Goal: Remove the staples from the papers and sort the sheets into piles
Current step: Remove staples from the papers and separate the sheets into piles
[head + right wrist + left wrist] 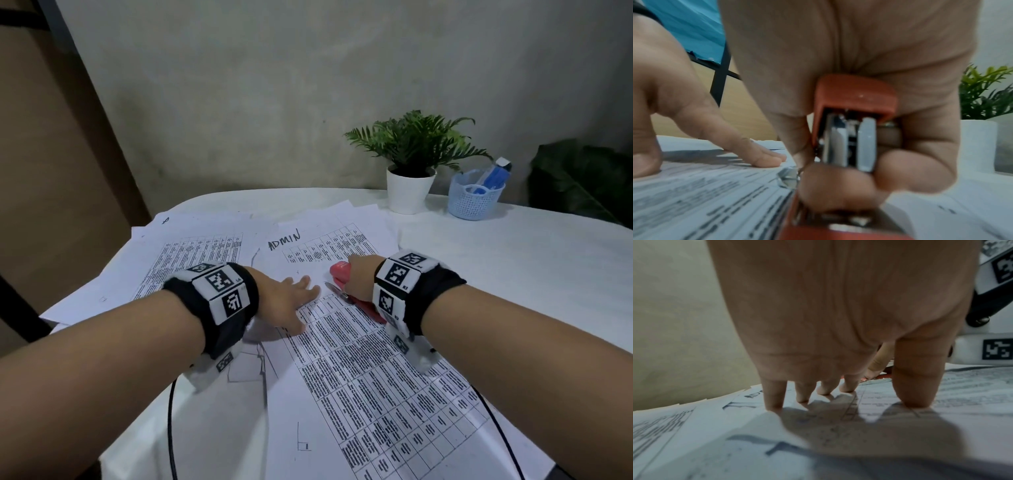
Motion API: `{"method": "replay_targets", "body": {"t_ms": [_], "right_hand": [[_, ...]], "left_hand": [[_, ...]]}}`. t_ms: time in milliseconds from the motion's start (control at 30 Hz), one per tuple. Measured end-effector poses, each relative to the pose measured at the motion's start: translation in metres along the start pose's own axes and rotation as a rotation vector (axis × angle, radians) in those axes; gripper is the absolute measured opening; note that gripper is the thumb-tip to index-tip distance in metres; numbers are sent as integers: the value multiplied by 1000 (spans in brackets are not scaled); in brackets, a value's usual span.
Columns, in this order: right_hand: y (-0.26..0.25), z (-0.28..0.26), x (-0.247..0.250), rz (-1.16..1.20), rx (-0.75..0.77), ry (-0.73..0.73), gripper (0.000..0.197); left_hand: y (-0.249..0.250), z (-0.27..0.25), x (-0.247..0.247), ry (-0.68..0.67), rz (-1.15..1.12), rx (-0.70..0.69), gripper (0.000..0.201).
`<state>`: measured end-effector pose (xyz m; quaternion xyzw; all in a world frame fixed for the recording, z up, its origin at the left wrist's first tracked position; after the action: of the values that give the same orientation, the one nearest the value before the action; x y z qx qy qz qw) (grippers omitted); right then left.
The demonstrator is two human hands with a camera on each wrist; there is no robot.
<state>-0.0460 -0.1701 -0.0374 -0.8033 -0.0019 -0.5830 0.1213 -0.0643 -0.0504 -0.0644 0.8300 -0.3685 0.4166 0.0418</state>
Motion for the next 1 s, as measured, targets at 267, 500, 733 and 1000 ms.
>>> {"method": "replay_targets", "body": {"t_ms": [267,500,733,1000], "right_hand": [[-18,12,-6,-183,16,-42,34],[-7,5,4,-14,2,53,37],[-13,11,2,-99,6,7,37],[-29,14,10,-162,82,14,39]], "left_hand": [[-5,-4,4,-30,40,-21,81],[-4,-3,12,-25,99,-6,83],[-3,-3,13,-39,92,-8,84],[-4,-2,14,-24,92,2,83]]}}
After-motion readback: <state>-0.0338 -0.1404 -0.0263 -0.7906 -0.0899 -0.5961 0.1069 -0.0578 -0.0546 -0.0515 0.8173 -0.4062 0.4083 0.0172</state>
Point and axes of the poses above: each hand's wrist, its own z-axis towards the middle knuckle, its own x-axis out of the back of the hand, y = z × x, the point moved 7 cm from there along z, towards the middle knuckle, and after that the axes turned 15 degrees about z, right-handed, at the moved point
